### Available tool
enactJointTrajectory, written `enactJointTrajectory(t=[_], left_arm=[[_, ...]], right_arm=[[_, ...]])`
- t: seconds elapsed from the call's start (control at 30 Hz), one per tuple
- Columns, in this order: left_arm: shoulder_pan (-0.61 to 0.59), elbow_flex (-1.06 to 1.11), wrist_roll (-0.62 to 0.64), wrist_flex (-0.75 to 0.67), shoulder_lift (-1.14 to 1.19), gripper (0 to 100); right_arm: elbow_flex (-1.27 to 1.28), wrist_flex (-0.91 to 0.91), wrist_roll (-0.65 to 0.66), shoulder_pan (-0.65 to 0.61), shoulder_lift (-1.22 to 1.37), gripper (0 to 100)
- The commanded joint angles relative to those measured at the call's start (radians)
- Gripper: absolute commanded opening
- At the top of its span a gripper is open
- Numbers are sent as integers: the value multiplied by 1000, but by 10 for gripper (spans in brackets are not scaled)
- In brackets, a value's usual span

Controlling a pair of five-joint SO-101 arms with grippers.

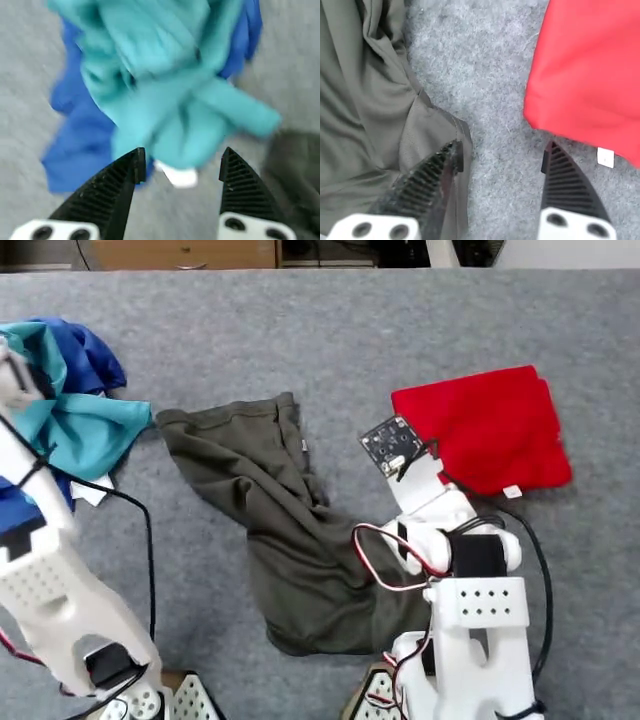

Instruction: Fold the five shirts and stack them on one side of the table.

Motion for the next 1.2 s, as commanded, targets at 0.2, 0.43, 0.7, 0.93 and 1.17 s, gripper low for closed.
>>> enactJointTrajectory(t=[0.2,0.43,0.7,0.93,1.17], left_arm=[[101,577,264,-442,-148,246],[101,724,345,-663,-131,231],[98,661,344,-862,-4,19],[77,350,350,-612,24,19],[-11,-215,348,-381,35,19]], right_arm=[[179,-264,-12,12,-7,253],[222,-313,-12,15,-8,253],[220,-316,-12,13,-8,253],[222,-310,-12,16,-8,253],[222,-310,-12,16,-8,253]])
